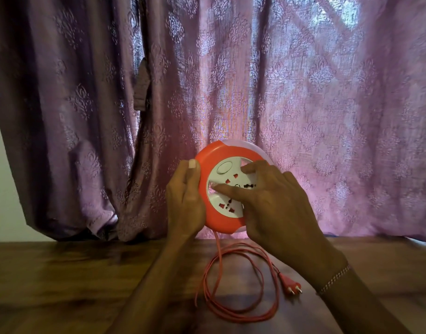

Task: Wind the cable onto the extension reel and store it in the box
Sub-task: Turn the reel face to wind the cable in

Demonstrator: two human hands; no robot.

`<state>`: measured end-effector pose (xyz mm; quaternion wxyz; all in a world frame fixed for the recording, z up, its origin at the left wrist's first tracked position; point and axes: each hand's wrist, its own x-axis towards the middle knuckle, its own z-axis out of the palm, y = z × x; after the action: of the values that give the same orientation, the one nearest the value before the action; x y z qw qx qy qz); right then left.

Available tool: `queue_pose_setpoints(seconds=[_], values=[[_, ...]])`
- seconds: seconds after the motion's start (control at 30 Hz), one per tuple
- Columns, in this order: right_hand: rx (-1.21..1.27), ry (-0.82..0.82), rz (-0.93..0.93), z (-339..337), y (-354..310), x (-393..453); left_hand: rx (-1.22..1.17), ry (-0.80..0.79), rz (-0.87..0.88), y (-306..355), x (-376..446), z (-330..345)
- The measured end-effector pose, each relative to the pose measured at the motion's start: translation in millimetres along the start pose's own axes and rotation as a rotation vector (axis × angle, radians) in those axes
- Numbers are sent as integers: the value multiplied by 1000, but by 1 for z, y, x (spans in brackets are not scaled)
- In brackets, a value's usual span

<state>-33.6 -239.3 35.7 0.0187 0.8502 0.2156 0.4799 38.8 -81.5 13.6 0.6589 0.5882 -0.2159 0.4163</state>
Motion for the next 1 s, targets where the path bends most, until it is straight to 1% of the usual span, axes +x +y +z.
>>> queue_pose_setpoints(seconds=[0.13, 0.2, 0.27, 0.37, 0.43, 0.53, 0.67, 0.73, 0.83, 0.9, 1.0], values=[[61, 131, 97, 5, -3, -3, -14, 12, 3, 3, -1, 1], [46, 188, 171, 8, -6, -3, -11, 14, 3, 4, -1, 2], [29, 211, 224, 12, -8, -4, -8, 16, -10, 4, -1, 2], [83, 227, 298, 15, -10, -3, -24, 24, -26, 6, -2, 2], [75, 259, 264, 17, -9, -2, -28, 26, -27, 6, -2, 2], [100, 328, 139, 17, -3, 0, -62, 64, -42, 5, 0, 2], [131, 434, 26, 15, 3, 0, -76, 107, -69, 4, 4, -1], [144, 395, -46, 13, 4, 0, -71, 111, -87, 3, 4, -1], [136, 201, -169, 10, 5, 2, -41, 110, -59, 2, 3, -1], [127, 104, -199, 9, 5, 4, -23, 90, -43, 1, 3, 0], [110, 100, -185, 6, 5, 4, -30, 71, -41, 0, 2, 1]])
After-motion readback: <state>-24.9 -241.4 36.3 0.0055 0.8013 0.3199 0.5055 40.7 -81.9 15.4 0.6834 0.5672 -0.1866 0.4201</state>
